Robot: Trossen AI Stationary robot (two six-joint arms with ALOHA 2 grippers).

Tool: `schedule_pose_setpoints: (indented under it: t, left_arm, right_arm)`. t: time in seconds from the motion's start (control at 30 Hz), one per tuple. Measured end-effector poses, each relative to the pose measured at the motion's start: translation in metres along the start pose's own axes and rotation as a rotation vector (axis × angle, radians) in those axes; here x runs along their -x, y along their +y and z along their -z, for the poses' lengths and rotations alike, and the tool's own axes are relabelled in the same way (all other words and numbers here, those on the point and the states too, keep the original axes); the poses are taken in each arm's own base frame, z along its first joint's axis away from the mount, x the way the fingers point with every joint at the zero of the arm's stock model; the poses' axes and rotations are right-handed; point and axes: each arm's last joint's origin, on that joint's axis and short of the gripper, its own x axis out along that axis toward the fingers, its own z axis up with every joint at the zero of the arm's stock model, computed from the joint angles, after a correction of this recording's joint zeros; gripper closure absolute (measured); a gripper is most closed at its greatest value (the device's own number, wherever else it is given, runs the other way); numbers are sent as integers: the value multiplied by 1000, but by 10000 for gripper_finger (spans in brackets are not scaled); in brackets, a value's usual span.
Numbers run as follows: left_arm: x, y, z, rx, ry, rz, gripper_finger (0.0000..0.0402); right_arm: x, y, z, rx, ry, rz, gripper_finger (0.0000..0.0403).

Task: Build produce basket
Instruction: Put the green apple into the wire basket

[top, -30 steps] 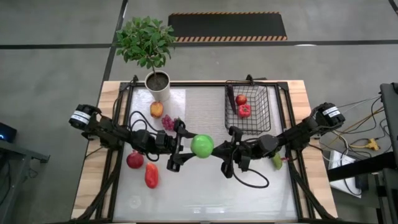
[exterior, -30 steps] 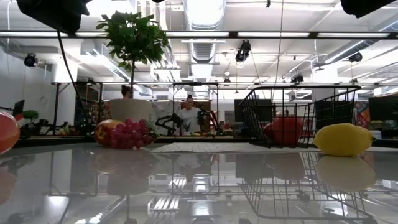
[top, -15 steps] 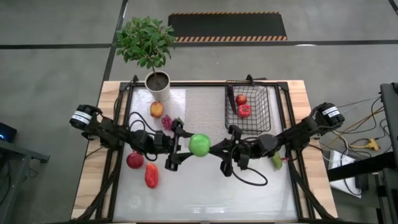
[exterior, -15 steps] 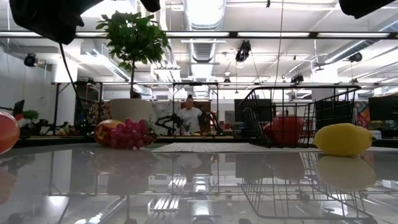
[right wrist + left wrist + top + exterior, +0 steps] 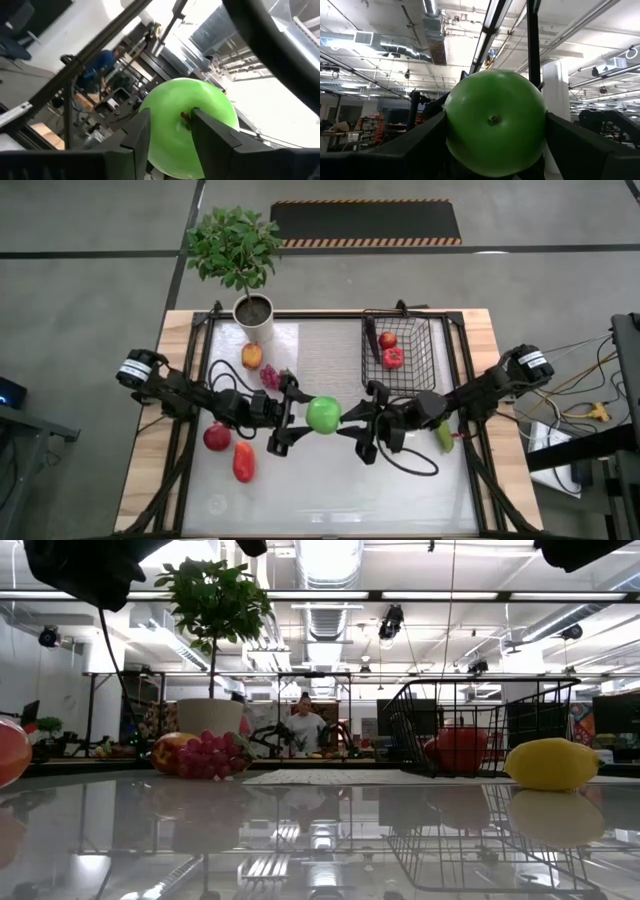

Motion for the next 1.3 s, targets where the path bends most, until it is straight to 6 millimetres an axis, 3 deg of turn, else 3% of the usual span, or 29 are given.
schedule_pose_setpoints:
  t: [0.43,1.3]
  left_arm:
    - [7,0,6,-8,49,9,109]
    - [8,1,9,26,75,-8,109]
  right_arm:
    - [-5,-14,5,-95,-99,-45,387]
    - [-5,-15,11,-161,-93,-59,394]
